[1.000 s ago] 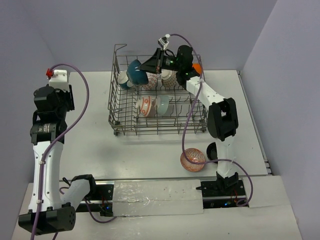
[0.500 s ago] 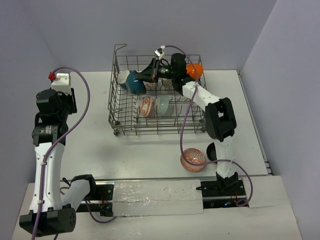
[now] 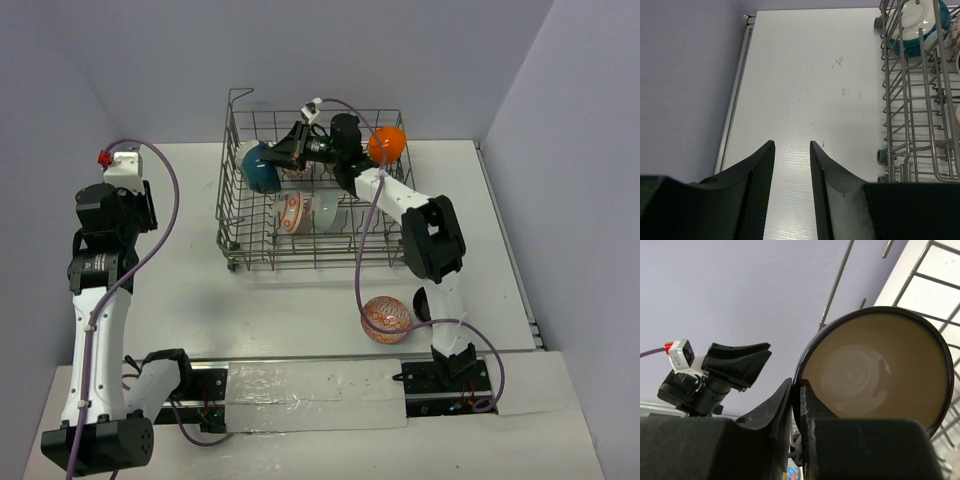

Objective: Load the bowls into the dish rack
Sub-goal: Turn the bowl upside down over the dish rack.

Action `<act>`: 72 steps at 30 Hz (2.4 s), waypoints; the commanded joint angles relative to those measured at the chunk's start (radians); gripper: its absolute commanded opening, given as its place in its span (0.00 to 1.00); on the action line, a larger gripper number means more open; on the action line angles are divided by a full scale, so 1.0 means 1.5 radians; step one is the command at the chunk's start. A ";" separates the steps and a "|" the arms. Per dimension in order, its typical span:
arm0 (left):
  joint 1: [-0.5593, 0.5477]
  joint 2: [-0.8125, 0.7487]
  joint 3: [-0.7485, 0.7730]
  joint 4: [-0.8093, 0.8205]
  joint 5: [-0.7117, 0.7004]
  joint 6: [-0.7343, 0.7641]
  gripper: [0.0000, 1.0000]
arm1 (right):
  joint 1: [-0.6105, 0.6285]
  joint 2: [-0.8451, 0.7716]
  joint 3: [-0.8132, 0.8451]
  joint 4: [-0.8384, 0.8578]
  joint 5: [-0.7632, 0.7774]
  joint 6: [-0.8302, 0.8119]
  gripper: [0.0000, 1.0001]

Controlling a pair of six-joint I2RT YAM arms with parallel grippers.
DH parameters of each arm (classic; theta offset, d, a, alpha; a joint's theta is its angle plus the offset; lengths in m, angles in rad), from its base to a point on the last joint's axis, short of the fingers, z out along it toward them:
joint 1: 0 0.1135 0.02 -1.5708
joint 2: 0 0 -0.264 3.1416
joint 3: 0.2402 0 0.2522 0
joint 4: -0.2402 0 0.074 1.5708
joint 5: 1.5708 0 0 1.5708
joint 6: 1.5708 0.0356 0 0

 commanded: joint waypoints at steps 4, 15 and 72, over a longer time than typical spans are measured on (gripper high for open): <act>0.027 -0.020 -0.001 0.013 0.014 -0.017 0.40 | 0.017 0.049 0.040 0.154 0.007 0.084 0.00; 0.033 -0.023 -0.017 0.019 0.031 -0.018 0.39 | 0.032 0.078 0.040 0.168 0.002 0.076 0.00; 0.048 -0.032 -0.056 0.028 0.066 -0.033 0.39 | -0.019 0.079 -0.064 0.095 0.051 -0.030 0.00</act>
